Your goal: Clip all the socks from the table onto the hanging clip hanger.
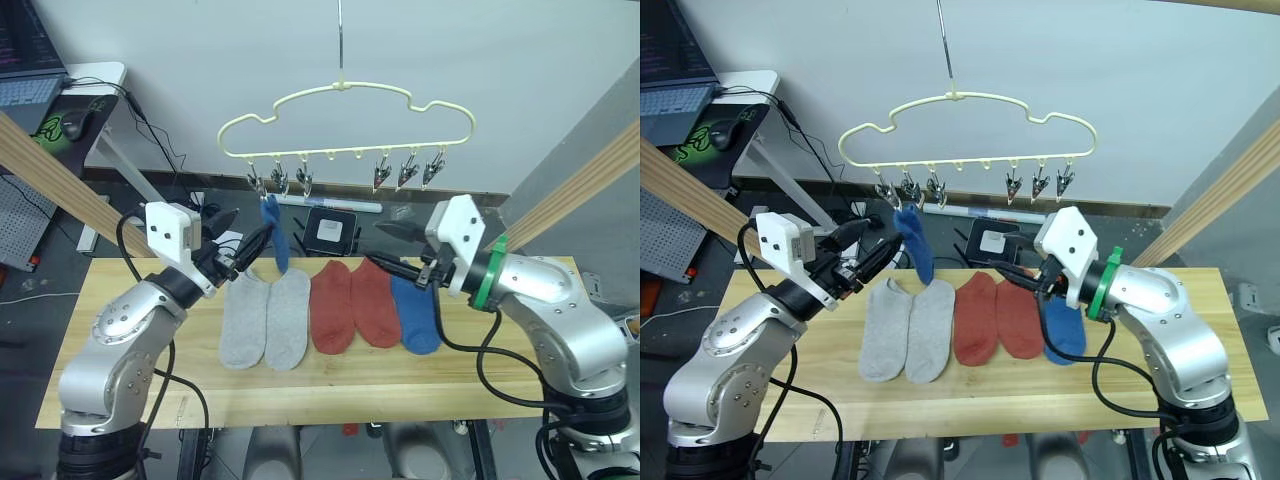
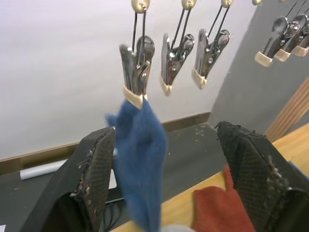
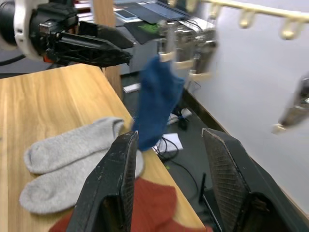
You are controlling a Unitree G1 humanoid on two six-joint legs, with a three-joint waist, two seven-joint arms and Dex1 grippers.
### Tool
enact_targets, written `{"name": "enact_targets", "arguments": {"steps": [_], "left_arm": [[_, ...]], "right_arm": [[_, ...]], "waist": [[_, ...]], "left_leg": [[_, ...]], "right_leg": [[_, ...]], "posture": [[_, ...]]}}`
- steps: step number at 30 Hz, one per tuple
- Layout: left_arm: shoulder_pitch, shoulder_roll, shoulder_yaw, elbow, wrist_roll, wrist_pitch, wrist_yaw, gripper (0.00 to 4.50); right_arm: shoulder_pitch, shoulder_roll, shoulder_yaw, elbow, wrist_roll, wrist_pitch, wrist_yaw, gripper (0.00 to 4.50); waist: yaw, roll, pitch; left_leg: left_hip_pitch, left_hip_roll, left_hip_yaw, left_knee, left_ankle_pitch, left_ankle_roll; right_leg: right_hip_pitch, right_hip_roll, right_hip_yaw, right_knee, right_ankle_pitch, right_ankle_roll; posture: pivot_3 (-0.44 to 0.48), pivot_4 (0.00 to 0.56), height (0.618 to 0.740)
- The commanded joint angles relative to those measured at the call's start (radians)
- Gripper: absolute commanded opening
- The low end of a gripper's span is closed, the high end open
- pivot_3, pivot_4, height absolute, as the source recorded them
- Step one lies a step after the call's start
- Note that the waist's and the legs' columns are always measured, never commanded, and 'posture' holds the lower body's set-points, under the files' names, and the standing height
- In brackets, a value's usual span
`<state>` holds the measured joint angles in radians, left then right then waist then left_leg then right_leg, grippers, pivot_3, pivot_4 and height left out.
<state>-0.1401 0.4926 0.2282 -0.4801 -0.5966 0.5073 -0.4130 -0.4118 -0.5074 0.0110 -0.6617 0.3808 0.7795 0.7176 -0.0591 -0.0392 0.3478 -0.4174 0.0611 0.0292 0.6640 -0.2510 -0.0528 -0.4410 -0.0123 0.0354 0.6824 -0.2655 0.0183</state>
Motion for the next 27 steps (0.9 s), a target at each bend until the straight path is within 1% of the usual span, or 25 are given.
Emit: {"name": "enact_targets", "arguments": {"steps": [1,2,4,6,8,12,17,27], "left_arm": [[-0.009,-0.021,-0.022,-0.043,0.035,-0.042,0.016,2.48],[-0.013,-0.032,-0.034,-0.043,0.050,-0.056,0.024,2.48],[-0.016,-0.049,-0.049,-0.044,0.074,-0.080,0.030,2.48],[-0.014,-0.075,-0.082,-0.048,0.126,-0.137,0.035,2.48],[-0.016,-0.116,-0.098,-0.041,0.152,-0.167,0.064,2.48],[-0.027,-0.168,-0.128,0.013,0.223,-0.237,0.089,2.48],[-0.060,-0.214,-0.139,0.075,0.257,-0.270,0.114,2.48],[-0.162,-0.273,-0.156,0.220,0.319,-0.341,0.133,2.48]], "right_arm": [[-0.007,-0.019,-0.054,-0.073,0.073,0.052,-0.024,2.22],[-0.003,-0.029,-0.065,-0.080,0.085,0.062,-0.028,2.22],[0.004,-0.047,-0.076,-0.089,0.103,0.073,-0.035,2.22],[0.016,-0.072,-0.091,-0.100,0.124,0.083,-0.038,2.22],[0.024,-0.089,-0.101,-0.107,0.143,0.088,-0.042,2.22],[0.022,-0.114,-0.112,-0.116,0.176,0.095,-0.055,2.22],[0.012,-0.132,-0.124,-0.120,0.214,0.106,-0.073,2.22],[0.016,-0.160,-0.124,-0.121,0.238,0.090,-0.103,2.22]], "waist": [[-0.001,0.000,0.000],[-0.001,0.000,0.000],[0.000,0.000,0.000],[0.000,0.000,0.000],[0.000,0.000,0.000],[-0.002,0.000,0.000],[-0.007,0.000,0.000],[-0.017,-0.001,-0.001]], "left_leg": [[0.000,0.000,0.000,0.000,0.000,0.000],[0.000,0.000,0.000,0.000,0.000,0.000],[0.000,0.001,0.000,0.000,0.000,0.000],[0.000,0.001,0.000,0.001,0.000,0.000],[0.000,0.000,0.001,0.001,0.000,0.000],[0.000,0.000,0.001,0.001,0.000,0.000],[0.000,0.001,0.001,0.001,0.000,0.000],[0.000,0.001,0.001,0.002,0.000,0.001]], "right_leg": [[0.000,0.002,0.000,0.000,0.000,0.000],[0.000,0.005,0.000,0.000,0.000,-0.001],[0.000,0.006,0.000,0.000,0.001,-0.001],[0.000,0.006,0.001,0.000,0.001,-0.001],[0.000,0.006,0.001,-0.001,0.001,0.000],[0.000,0.006,0.002,-0.001,0.001,0.000],[0.000,0.007,0.002,0.000,0.001,0.000],[0.001,0.007,0.002,-0.001,0.002,0.001]], "posture": [[-0.137,0.301,0.740],[-0.139,0.302,0.740],[-0.139,0.302,0.740],[-0.145,0.305,0.740],[-0.154,0.309,0.740],[-0.167,0.311,0.740],[-0.177,0.311,0.740],[-0.197,0.303,0.740]]}}
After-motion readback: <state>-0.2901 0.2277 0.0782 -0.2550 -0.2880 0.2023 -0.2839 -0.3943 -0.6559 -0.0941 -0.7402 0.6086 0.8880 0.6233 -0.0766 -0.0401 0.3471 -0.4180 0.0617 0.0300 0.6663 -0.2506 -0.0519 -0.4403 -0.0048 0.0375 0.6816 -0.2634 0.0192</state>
